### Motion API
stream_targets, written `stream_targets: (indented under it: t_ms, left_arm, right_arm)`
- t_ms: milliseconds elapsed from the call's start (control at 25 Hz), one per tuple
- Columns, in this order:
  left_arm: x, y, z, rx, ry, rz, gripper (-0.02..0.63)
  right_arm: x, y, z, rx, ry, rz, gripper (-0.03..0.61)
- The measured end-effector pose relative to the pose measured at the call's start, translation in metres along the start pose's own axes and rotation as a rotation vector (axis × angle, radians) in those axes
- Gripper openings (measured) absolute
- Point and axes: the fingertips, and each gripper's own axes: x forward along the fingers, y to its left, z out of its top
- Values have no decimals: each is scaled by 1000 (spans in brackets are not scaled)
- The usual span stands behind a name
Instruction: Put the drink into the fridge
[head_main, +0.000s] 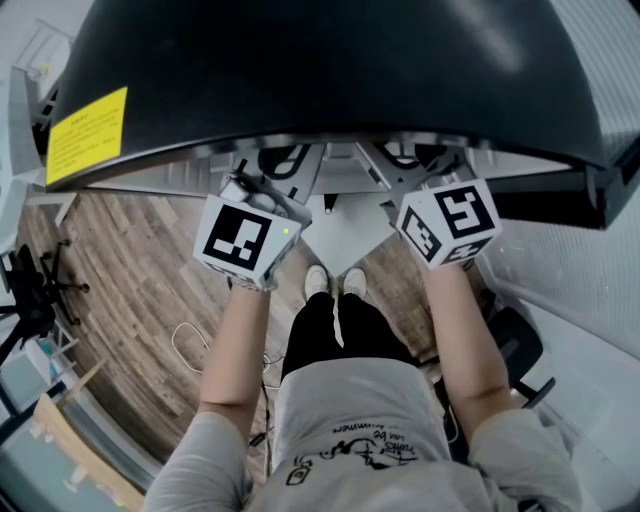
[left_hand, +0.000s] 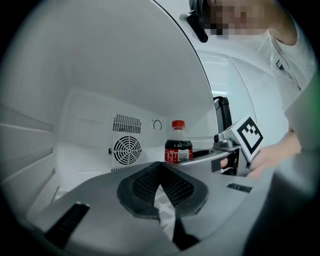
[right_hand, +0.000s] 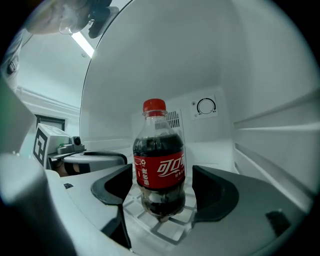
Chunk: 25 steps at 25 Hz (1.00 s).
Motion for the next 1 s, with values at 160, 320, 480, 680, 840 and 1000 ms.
stream_targets:
  t_ms: [160, 320, 480, 680, 840, 1000]
  left_arm:
    - [-8, -6, -2, -22, 2, 15, 2]
    - [-17, -13, 3, -30, -13, 20, 2]
    - [-20, -24, 3, -39, -20, 7, 2]
    - [-29, -37, 16, -66, -24, -21, 2]
    - [-35, -50, 26, -80, -22, -48, 2]
    - [-42, -66, 35, -64, -20, -73, 2]
  right_arm:
    - [-11, 3, 0, -1, 14, 2, 364]
    - [-23, 5, -6, 5, 28, -16, 364]
    - [-36, 7, -20, 17, 46, -12, 362]
    - [-53, 25, -14, 15, 64, 19, 360]
    - [-68, 35, -4, -3, 64, 42, 311]
    - [-83, 44, 9, -6, 59, 102, 220]
